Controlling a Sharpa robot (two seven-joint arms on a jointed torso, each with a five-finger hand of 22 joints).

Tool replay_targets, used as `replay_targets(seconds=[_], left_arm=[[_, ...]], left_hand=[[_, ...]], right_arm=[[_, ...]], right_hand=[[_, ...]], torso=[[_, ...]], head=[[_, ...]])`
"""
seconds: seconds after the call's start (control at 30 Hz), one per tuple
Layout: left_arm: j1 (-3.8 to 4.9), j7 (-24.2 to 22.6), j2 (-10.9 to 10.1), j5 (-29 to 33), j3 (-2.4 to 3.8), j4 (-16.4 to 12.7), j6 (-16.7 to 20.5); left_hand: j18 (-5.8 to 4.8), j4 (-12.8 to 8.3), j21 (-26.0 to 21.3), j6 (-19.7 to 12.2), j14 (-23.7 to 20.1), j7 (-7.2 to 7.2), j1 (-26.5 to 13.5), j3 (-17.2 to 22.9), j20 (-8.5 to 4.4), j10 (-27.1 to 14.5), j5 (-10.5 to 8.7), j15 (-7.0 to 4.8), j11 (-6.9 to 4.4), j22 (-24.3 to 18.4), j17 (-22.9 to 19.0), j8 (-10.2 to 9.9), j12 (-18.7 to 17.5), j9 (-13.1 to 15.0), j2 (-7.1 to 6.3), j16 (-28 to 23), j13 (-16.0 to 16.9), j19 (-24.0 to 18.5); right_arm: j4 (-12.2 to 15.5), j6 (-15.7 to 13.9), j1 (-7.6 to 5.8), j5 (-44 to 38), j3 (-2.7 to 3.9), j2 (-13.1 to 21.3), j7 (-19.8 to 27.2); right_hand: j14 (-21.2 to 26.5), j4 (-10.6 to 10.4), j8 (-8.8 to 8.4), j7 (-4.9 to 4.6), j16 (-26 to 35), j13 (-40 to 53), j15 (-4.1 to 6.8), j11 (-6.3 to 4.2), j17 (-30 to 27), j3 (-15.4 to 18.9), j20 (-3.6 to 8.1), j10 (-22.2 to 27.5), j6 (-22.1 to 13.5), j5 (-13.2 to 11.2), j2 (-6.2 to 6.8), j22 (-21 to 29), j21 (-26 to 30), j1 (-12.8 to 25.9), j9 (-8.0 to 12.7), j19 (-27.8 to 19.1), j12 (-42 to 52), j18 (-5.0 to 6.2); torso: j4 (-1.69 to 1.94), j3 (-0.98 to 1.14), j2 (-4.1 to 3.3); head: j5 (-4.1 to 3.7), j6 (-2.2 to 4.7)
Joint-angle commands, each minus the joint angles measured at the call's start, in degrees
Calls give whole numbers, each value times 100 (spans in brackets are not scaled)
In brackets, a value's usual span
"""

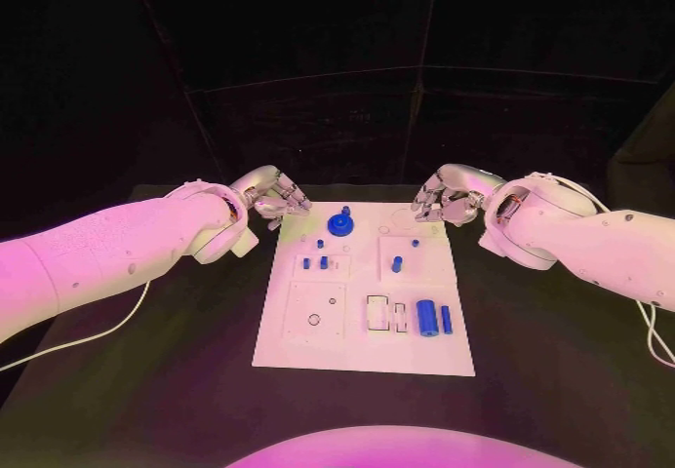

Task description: Assemble the parts on the task board

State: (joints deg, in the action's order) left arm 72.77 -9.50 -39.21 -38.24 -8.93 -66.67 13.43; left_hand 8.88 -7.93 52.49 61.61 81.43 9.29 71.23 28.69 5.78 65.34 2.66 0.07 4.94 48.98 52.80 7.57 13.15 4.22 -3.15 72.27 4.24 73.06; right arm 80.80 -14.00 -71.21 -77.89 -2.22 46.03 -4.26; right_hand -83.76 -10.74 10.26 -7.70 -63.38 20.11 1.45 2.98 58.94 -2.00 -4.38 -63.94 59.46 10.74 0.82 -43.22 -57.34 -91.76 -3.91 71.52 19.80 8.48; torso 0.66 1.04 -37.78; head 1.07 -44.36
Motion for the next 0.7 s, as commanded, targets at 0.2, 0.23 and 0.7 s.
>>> replay_targets(seconds=[0.2, 0.23, 0.7], left_arm=[[-10, -1615, -285, 3425, -9, -510, 76], [-15, -1675, -317, 3529, -11, -582, 88], [-94, -1945, -496, 3869, -39, -1080, 118]], left_hand=[[154, 178, -992, -162, -786, 46, -151, -169, 79, -197, 12, 74, 70, -834, -1604, -12, 41, -24, -37, -1005, -10, -644], [156, 189, -1022, -161, -824, 48, -150, -186, 82, -197, 13, 76, 71, -852, -1669, -4, 56, -23, -29, -1048, -7, -661], [159, 212, -1225, -216, -1101, 68, -91, -311, 102, -250, 13, 91, 85, -975, -2190, 28, 144, -29, -18, -1370, -1, -759]], right_arm=[[-23, 314, 141, -1730, 4, -47, -495], [-23, 410, 158, -1780, 3, -52, -520], [-83, 619, 355, -1932, 3, -204, -485]], right_hand=[[-140, -148, -184, -64, -153, -519, -72, 106, 156, -400, -60, 44, -38, -139, 313, -258, -208, 170, 22, 142, -632, -52], [-145, -210, -230, -80, -174, -606, -106, 146, 176, -386, -85, 142, -99, -183, 418, -233, -189, 283, 25, 128, -750, -50], [-159, -191, -407, -110, -275, -1010, -167, 215, 258, -644, -146, 239, -222, -234, 643, -285, -224, 381, 12, 146, -956, -42]], torso=[[14, -15, -2], [10, -16, -3], [25, -18, -7]], head=[[-72, 65], [-63, 63], [-85, 66]])
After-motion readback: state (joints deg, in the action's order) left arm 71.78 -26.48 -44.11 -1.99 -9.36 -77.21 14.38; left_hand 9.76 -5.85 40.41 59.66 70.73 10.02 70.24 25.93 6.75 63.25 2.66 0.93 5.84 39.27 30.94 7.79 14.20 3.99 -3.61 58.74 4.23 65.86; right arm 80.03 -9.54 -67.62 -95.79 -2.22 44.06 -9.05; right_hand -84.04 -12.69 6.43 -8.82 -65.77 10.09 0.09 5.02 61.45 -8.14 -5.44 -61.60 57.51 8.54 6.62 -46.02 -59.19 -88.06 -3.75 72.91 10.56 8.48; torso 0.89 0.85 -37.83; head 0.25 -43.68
